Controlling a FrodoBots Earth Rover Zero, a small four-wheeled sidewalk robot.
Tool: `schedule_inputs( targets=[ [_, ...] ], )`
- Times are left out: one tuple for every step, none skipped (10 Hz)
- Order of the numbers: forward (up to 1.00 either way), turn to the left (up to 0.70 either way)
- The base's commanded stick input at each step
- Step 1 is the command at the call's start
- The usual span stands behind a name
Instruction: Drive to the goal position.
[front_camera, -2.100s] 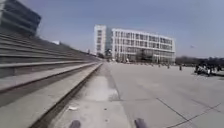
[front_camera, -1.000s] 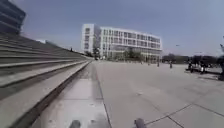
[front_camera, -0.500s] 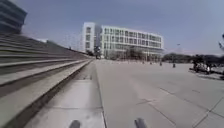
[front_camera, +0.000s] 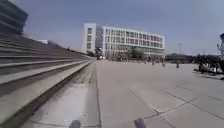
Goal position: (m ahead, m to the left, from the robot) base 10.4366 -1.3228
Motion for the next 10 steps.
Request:
schedule_inputs(
  targets=[
    [0.7,0.01],
    [0.7,0.01],
    [0.7,0.01],
    [0.7,0.01],
    [0.7,0.01],
    [0.7,0.01],
    [0.7,0.01],
    [0.7,0.01],
    [0.7,0.01],
    [0.7,0.01]
  ],
)
